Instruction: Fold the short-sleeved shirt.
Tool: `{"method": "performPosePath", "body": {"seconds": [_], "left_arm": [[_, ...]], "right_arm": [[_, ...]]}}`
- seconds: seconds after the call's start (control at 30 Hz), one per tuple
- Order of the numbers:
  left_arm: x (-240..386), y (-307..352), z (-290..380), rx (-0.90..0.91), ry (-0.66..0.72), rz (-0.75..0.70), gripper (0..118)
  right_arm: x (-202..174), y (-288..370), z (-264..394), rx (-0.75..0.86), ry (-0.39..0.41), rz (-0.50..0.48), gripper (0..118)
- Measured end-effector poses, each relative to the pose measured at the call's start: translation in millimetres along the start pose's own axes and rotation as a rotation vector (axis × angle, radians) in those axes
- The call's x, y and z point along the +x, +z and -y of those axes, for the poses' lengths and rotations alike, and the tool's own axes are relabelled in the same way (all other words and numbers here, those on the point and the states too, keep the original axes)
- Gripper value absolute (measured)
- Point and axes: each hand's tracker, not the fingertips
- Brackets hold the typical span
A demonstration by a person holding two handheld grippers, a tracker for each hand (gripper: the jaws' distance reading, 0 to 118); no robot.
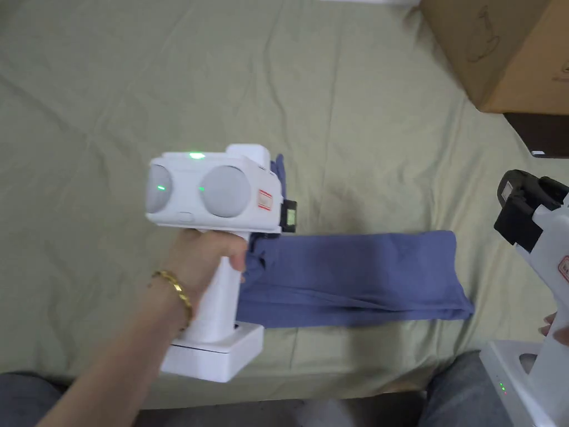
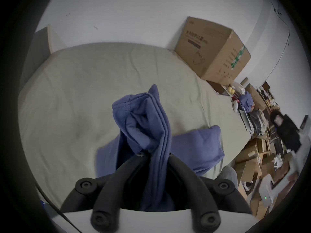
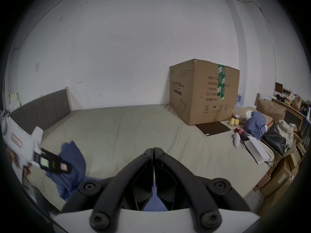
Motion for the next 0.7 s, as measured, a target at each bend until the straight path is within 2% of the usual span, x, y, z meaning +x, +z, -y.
{"method": "performPosePath", "body": {"seconds": [0.1,0.2,0.23,0.27,0.3,0.33,0.43,0.53,0.57,0.6,0.7], "left_arm": [[25,-43,13,-0.051,-0.058,-0.070,14],[47,-77,29,-0.100,-0.132,-0.134,43],[53,-88,34,-0.135,-0.167,-0.122,48],[58,-97,40,-0.163,-0.191,-0.123,48],[63,-103,46,-0.185,-0.215,-0.122,67],[68,-104,53,-0.198,-0.232,-0.114,73],[71,-99,54,-0.162,-0.214,-0.104,73],[56,-66,28,-0.092,-0.097,0.012,71],[48,-53,19,-0.036,-0.068,0.033,66],[41,-41,12,0.026,-0.055,0.042,52],[23,-8,1,0.189,-0.075,-0.056,9]], "right_arm": [[12,7,4,-0.007,-0.017,0.026,0],[20,12,7,-0.014,-0.022,0.049,0],[22,14,8,-0.017,-0.019,0.054,0],[24,15,9,-0.020,-0.016,0.061,0],[25,16,10,-0.018,-0.020,0.070,0],[27,16,10,-0.018,-0.028,0.072,0],[28,15,11,-0.019,-0.036,0.078,0],[25,14,9,-0.021,-0.030,0.070,0],[23,14,8,-0.020,-0.028,0.065,0],[22,13,7,-0.019,-0.027,0.062,0],[16,13,5,-0.007,-0.027,0.046,0]]}}
